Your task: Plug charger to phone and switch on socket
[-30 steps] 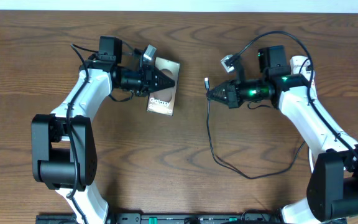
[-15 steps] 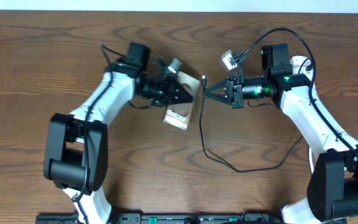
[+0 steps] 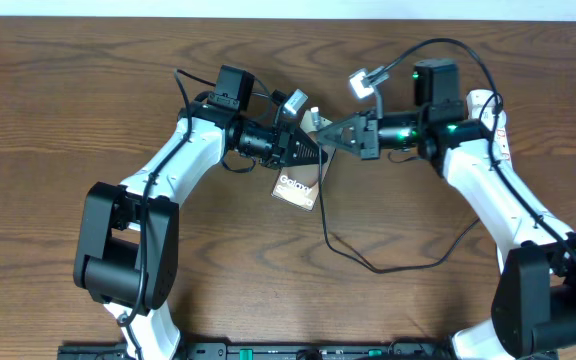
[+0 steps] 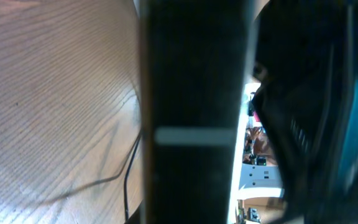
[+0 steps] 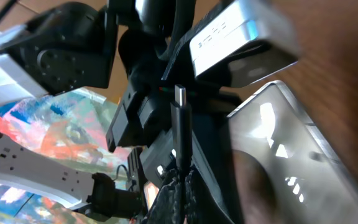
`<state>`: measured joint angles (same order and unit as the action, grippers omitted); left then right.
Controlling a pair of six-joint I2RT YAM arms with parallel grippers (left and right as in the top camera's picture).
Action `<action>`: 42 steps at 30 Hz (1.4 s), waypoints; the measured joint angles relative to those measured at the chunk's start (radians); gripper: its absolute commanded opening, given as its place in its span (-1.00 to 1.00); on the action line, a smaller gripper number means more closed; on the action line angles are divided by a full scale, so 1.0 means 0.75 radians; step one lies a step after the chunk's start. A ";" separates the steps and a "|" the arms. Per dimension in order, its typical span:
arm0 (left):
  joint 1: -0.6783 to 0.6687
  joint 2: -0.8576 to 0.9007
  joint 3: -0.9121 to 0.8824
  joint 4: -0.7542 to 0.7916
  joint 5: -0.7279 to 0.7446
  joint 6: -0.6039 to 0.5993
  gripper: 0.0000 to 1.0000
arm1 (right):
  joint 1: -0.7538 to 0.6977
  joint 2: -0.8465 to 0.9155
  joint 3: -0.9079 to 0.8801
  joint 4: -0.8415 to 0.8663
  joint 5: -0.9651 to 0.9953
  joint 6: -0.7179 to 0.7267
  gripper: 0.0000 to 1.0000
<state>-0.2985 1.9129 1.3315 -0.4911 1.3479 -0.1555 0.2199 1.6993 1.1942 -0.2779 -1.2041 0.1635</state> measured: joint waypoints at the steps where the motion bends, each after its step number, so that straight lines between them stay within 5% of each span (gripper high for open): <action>1: 0.000 0.000 0.000 0.008 0.003 -0.001 -0.86 | 0.018 0.000 0.000 0.001 0.012 0.011 -0.98; 16: 0.010 0.000 0.000 0.022 -0.021 0.000 -0.85 | 0.137 0.000 0.000 0.016 0.187 0.108 -0.82; 20: 0.019 0.000 -0.002 0.021 -0.039 0.000 -0.86 | 0.156 -0.001 0.001 0.028 0.231 0.114 -0.98; 42: 0.024 -0.004 -0.003 0.215 0.016 -0.030 -0.85 | 0.135 0.001 0.000 0.075 0.099 0.049 -0.98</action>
<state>-0.2802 1.9102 1.3293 -0.3302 1.3602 -0.1780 0.3214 1.6997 1.1942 -0.2218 -1.1297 0.2001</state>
